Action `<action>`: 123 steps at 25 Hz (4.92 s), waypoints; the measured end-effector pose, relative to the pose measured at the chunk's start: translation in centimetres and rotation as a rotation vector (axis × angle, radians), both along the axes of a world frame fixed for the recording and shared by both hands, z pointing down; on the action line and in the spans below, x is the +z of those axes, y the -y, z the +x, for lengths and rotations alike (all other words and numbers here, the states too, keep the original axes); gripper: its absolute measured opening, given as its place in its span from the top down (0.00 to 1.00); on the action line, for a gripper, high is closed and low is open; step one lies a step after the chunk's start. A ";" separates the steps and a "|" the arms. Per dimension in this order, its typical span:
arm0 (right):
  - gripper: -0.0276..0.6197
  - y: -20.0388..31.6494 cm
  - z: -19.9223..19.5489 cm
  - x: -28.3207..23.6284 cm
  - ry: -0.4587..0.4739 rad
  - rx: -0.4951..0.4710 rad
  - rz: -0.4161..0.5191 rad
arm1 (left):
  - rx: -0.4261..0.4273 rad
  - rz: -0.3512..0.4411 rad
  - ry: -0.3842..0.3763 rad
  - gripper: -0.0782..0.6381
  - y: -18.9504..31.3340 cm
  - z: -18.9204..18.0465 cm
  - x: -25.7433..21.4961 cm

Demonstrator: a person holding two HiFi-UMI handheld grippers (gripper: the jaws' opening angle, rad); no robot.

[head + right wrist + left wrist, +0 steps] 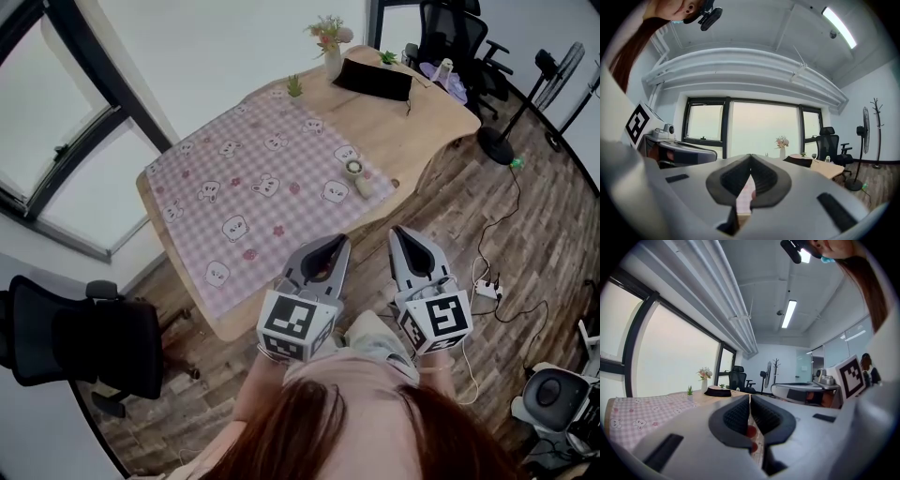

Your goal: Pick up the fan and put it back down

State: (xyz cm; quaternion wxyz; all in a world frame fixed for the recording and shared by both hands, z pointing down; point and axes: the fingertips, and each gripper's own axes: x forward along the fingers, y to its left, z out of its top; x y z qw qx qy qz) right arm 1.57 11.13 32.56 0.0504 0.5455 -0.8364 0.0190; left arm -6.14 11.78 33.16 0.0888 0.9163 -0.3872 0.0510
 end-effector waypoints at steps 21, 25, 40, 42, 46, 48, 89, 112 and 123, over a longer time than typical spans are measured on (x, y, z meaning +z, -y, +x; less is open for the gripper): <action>0.96 7.3 2.9 2.5 -0.016 -0.028 -0.045 | -0.052 -0.019 0.028 0.87 6.3 2.4 1.5; 0.96 9.3 4.0 2.8 -0.028 -0.040 -0.049 | -0.063 -0.025 0.028 0.87 8.2 3.5 1.8; 0.95 15.1 7.7 5.0 -0.059 -0.152 -0.087 | -0.157 -0.063 0.024 0.87 13.5 8.2 3.3; 0.95 15.7 7.9 5.4 -0.065 -0.167 -0.093 | -0.169 -0.063 0.026 0.87 14.0 8.6 3.4; 0.95 16.8 7.6 6.4 -0.077 -0.186 -0.113 | -0.179 -0.068 0.034 0.87 15.0 8.6 3.7; 0.95 17.4 7.2 7.0 -0.081 -0.191 -0.126 | -0.183 -0.073 0.036 0.87 15.6 8.2 3.9; 0.79 25.7 3.3 20.0 -0.216 -0.091 -0.443 | 0.056 -0.172 0.088 0.87 25.7 5.3 9.2; 0.73 28.0 2.5 27.2 -0.288 -0.088 -0.603 | 0.091 -0.233 0.083 0.87 28.2 3.8 12.1; 0.68 28.8 2.6 29.9 -0.291 -0.075 -0.675 | 0.102 -0.279 0.079 0.87 29.4 3.7 13.6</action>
